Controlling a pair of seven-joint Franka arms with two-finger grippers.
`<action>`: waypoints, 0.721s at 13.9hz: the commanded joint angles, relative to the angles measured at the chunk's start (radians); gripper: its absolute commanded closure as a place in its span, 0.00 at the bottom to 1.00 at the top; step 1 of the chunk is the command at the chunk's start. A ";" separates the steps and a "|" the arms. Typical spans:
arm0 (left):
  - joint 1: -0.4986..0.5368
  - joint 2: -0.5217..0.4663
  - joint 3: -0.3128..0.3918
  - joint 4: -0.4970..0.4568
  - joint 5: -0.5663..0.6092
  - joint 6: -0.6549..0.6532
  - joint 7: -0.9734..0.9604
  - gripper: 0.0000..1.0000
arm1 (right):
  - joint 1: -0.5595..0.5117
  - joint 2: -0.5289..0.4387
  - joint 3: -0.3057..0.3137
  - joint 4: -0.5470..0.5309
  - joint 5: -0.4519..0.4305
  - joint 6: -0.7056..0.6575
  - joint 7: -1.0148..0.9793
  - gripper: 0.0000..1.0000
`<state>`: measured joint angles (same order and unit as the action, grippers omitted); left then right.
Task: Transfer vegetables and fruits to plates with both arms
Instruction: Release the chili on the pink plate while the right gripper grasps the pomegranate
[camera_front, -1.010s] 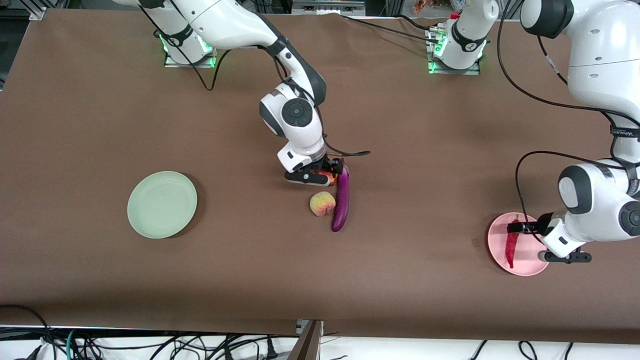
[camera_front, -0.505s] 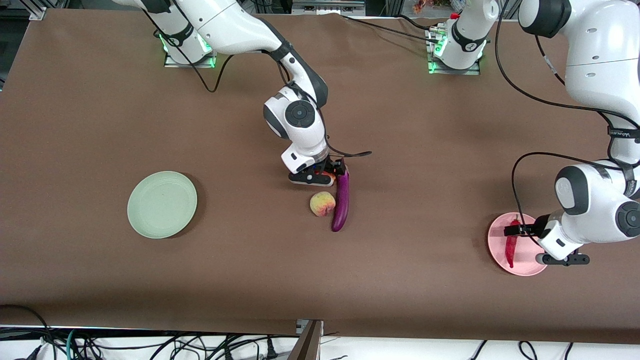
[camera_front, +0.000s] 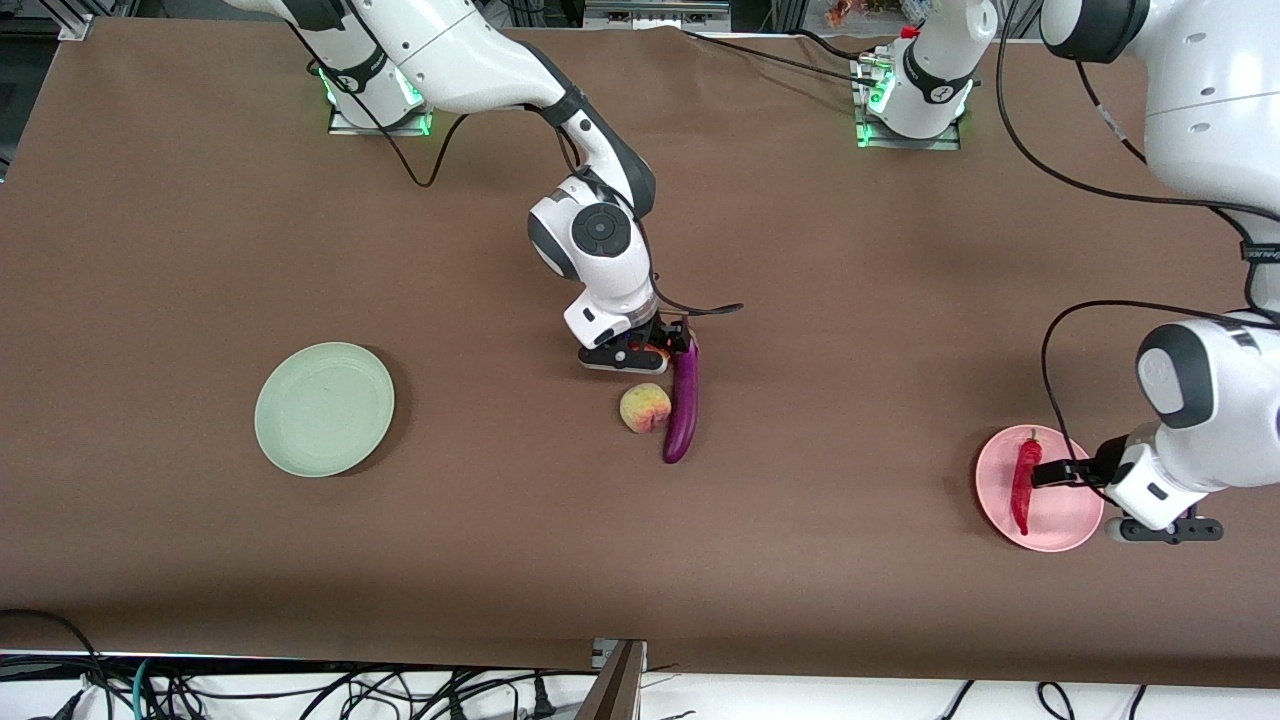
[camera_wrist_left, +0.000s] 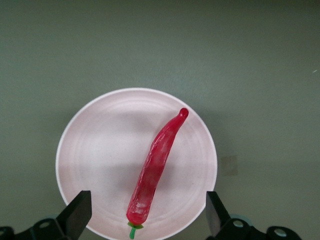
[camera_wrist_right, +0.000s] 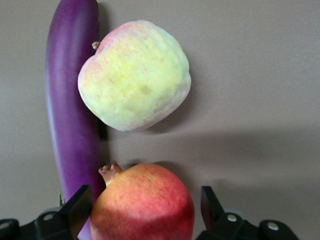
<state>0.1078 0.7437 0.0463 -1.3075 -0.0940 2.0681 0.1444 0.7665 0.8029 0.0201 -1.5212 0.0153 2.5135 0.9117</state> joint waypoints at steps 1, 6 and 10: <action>-0.010 -0.066 -0.006 -0.012 -0.010 -0.045 -0.014 0.00 | 0.014 0.016 -0.014 0.024 -0.017 0.007 0.016 0.45; -0.014 -0.066 -0.008 -0.015 -0.012 -0.078 -0.012 0.00 | 0.007 -0.020 -0.014 0.024 -0.017 -0.005 0.003 0.48; -0.019 -0.067 -0.009 -0.013 -0.009 -0.078 -0.051 0.00 | -0.010 -0.099 -0.022 0.024 -0.011 -0.123 -0.010 0.48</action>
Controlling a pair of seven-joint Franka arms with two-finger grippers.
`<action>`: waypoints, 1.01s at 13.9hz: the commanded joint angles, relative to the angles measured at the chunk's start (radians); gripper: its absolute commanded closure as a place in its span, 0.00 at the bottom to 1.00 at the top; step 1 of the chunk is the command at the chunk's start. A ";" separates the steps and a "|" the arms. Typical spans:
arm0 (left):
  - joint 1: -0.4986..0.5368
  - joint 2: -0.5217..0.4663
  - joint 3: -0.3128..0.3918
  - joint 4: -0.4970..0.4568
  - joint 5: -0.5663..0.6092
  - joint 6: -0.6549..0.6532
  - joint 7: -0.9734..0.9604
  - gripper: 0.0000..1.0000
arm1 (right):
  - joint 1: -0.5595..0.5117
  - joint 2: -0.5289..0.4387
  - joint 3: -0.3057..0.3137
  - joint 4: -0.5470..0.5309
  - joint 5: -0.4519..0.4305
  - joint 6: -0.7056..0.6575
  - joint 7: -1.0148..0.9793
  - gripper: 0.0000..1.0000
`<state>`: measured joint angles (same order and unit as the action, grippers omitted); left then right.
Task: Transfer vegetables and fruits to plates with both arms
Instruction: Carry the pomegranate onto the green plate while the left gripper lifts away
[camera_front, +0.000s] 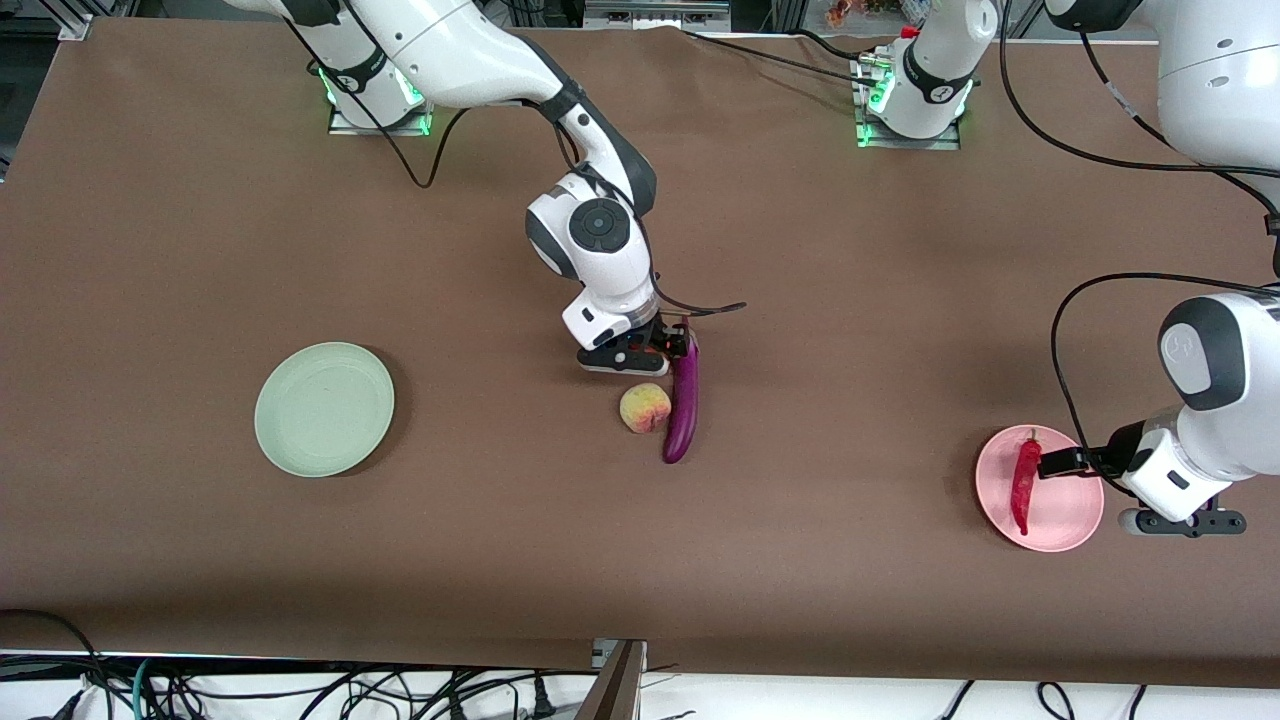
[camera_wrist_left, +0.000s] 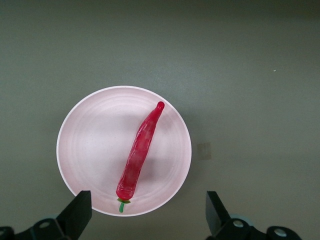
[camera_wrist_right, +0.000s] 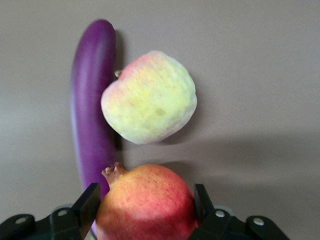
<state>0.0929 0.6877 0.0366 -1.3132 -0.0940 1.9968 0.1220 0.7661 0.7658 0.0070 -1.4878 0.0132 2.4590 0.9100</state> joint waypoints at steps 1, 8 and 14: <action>-0.010 -0.011 -0.001 -0.008 -0.007 -0.007 -0.039 0.00 | -0.036 -0.081 -0.010 -0.009 -0.007 -0.099 -0.025 0.47; -0.038 -0.019 0.000 -0.008 -0.007 -0.021 -0.065 0.00 | -0.269 -0.220 -0.012 -0.009 0.094 -0.385 -0.455 0.48; -0.047 -0.189 -0.050 -0.006 -0.007 -0.232 -0.100 0.00 | -0.534 -0.246 -0.016 -0.011 0.122 -0.505 -0.846 0.48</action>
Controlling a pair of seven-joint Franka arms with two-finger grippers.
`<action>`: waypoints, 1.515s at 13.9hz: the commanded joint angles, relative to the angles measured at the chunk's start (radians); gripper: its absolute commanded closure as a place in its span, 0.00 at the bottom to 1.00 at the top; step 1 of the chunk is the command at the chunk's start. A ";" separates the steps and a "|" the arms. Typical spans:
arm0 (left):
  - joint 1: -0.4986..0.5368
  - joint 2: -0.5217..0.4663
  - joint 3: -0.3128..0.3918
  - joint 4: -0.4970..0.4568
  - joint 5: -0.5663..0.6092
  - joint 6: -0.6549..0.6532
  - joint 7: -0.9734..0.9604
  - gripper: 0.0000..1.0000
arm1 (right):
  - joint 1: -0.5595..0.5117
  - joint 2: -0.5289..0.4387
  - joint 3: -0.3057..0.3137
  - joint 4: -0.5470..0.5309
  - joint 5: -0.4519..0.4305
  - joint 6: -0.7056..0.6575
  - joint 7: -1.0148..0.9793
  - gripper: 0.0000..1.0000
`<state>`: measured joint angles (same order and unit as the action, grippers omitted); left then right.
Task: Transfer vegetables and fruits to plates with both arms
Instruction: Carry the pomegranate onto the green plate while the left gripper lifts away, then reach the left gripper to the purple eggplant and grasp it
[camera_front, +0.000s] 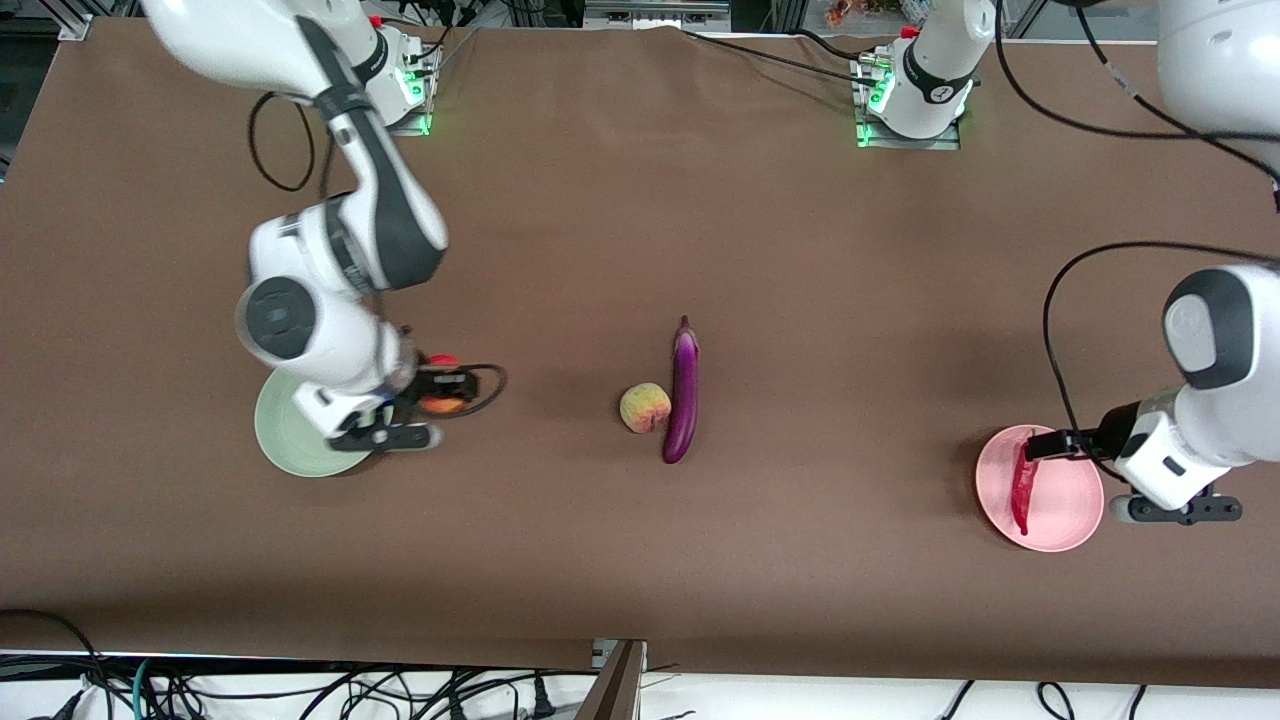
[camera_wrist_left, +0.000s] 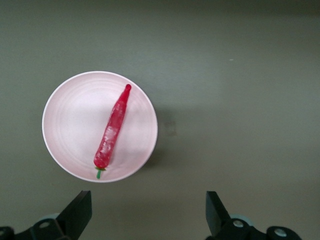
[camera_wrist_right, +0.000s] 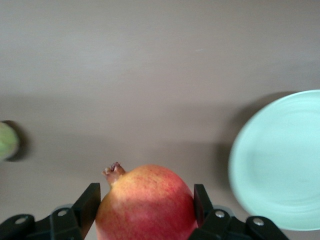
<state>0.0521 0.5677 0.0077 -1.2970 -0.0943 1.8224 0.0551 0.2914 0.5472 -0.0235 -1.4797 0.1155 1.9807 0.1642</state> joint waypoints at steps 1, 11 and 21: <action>-0.008 -0.077 -0.047 -0.021 -0.005 -0.086 -0.070 0.00 | -0.087 -0.026 0.008 -0.019 0.015 -0.034 -0.154 0.48; -0.268 -0.037 -0.166 -0.039 0.005 -0.097 -0.363 0.00 | -0.256 0.101 -0.007 -0.022 -0.129 -0.011 -0.287 0.48; -0.546 0.178 -0.164 -0.202 0.005 0.431 -0.544 0.05 | -0.281 0.178 -0.012 -0.033 -0.123 0.104 -0.289 0.48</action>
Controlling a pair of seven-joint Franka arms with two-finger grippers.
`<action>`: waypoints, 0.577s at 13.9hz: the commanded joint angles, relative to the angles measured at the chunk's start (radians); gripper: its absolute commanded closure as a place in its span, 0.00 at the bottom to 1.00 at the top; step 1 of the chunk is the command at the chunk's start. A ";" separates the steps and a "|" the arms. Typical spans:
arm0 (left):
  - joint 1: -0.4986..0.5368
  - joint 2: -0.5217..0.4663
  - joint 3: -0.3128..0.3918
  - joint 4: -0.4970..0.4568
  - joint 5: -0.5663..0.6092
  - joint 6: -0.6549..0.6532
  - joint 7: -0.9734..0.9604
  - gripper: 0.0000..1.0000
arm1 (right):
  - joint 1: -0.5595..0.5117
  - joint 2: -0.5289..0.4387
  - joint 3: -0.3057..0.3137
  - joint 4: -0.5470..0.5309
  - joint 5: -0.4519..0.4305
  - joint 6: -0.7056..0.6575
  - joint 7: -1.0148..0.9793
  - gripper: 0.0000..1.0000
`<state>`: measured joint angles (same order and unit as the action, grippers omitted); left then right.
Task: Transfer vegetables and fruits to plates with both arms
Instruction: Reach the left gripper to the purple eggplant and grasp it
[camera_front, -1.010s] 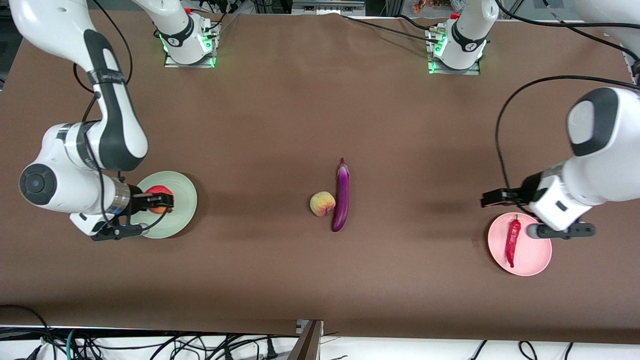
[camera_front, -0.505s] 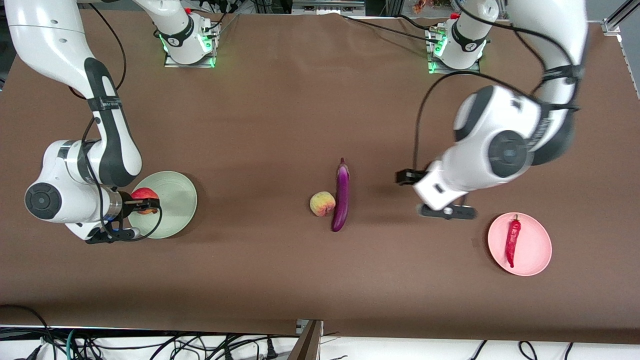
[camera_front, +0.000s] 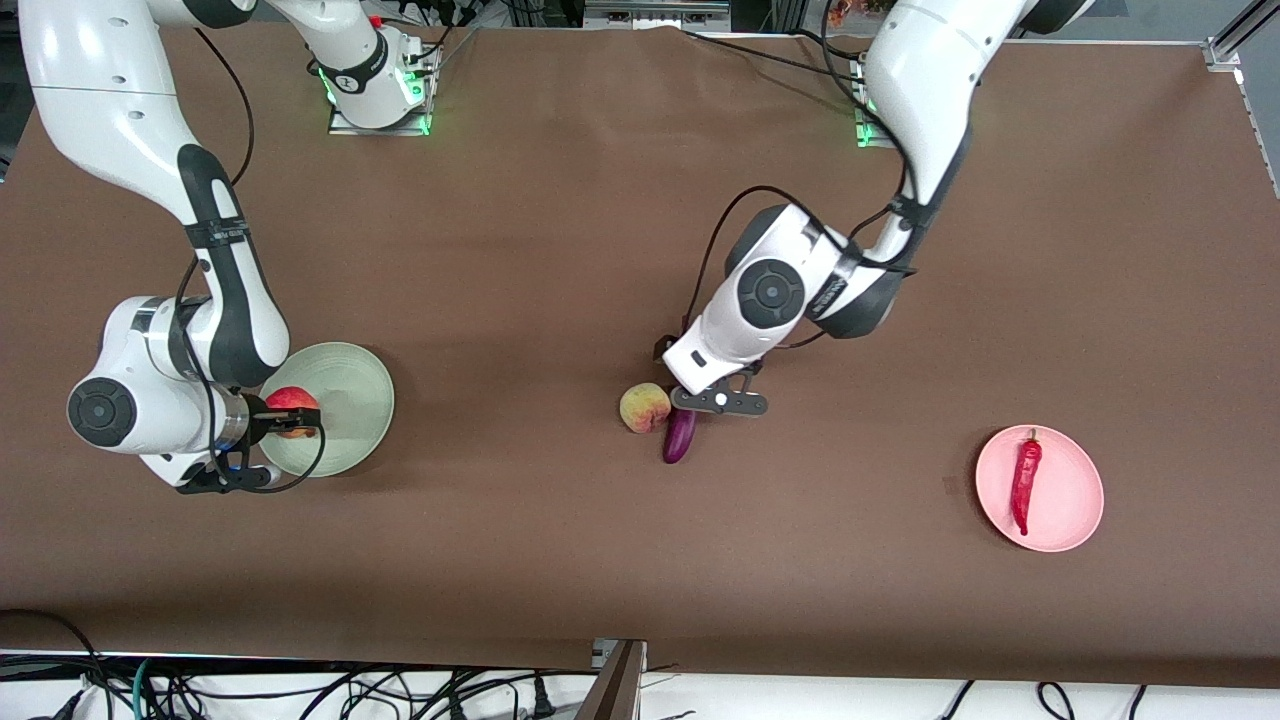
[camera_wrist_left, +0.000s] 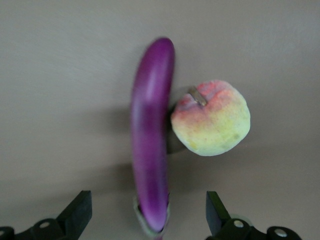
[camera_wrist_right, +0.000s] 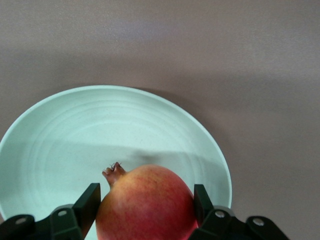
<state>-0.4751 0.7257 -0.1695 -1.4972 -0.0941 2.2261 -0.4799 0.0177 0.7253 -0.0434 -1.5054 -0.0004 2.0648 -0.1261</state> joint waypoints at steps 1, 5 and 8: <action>-0.023 0.047 0.013 -0.002 0.008 0.032 -0.002 0.05 | -0.007 0.003 0.008 -0.007 -0.007 0.029 0.000 0.48; -0.042 0.115 0.021 0.008 0.056 0.115 0.000 0.16 | -0.007 0.022 0.008 -0.012 -0.006 0.052 -0.001 0.48; -0.030 0.109 0.021 0.009 0.050 0.106 -0.023 0.76 | -0.007 0.023 0.008 -0.015 -0.006 0.060 0.002 0.45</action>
<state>-0.5035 0.8433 -0.1576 -1.4985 -0.0524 2.3385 -0.4834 0.0177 0.7497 -0.0432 -1.5066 -0.0004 2.1047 -0.1260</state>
